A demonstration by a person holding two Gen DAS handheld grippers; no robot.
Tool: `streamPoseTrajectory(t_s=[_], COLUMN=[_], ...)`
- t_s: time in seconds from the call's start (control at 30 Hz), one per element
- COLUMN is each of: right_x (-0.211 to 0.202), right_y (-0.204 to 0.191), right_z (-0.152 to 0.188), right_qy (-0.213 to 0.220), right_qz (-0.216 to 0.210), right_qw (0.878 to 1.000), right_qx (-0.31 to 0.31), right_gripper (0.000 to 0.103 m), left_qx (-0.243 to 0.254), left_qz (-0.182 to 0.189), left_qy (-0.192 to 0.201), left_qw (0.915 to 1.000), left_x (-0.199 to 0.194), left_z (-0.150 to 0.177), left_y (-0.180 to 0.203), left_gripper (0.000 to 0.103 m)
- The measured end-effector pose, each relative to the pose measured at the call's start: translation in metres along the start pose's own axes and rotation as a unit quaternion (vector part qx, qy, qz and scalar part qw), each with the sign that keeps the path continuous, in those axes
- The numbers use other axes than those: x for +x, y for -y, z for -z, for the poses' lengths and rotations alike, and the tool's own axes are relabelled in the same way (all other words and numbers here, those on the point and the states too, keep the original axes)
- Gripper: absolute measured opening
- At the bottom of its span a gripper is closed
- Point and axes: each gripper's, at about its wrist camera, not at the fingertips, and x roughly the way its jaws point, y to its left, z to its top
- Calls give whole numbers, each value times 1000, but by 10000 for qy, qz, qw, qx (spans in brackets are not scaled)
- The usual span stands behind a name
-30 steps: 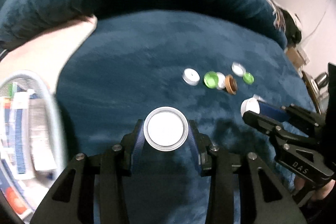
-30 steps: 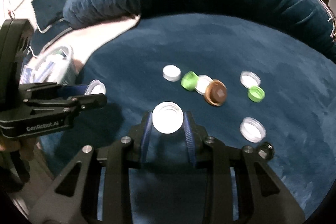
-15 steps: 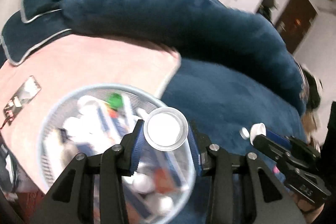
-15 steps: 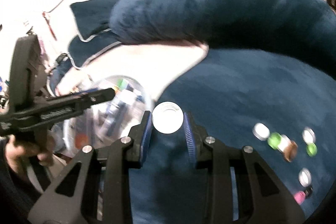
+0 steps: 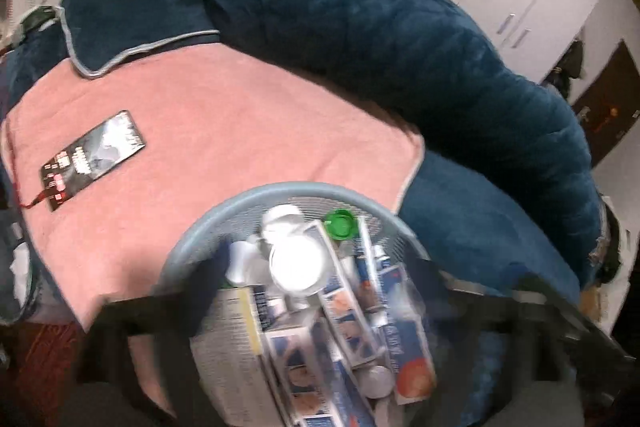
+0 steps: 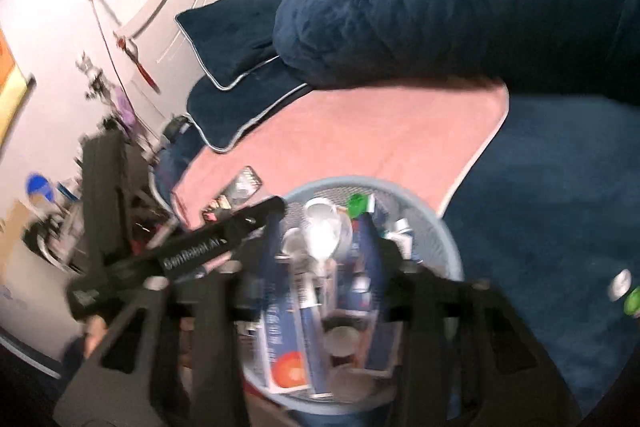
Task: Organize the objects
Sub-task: 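Carry both white caps over the blue basket and open both grippers, then move both open grippers back over the remaining caps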
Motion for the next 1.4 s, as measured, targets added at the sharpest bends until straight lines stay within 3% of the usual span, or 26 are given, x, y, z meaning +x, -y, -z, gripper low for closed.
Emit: streamPoseTrajectory(t_s=[0.07, 0.2, 0.27, 0.37, 0.83, 1.1, 1.4], right_x=[-9, -23, -27, -38, -93, -136, -189], right_y=[4, 9, 12, 19, 67, 112, 182], right_z=[3, 4, 4, 5, 8, 25, 58], right_qy=[147, 237, 193, 256, 448, 556, 509], right_qz=[139, 545, 819, 1120, 1723, 2052, 2553], right_qw=[9998, 9982, 9963, 9928, 9839, 9770, 9638], right_qx=[71, -70, -190, -346, -178, 154, 585], right_gripper=[89, 95, 103, 103, 103, 103, 103], left_qx=[-20, 90, 203, 333, 1075, 1776, 2291], left_qz=[-181, -505, -533, -515, -386, -230, 271], left_qy=[46, -13, -19, 4, -48, -210, -685], left_qw=[9998, 9987, 9984, 9981, 9934, 9836, 9706], left_x=[-3, 1, 0, -3, -2, 9, 36], left_z=[3, 6, 8, 12, 26, 49, 91], left_y=[-3, 0, 7, 19, 95, 163, 243], left_gripper=[102, 102, 102, 102, 102, 102, 102])
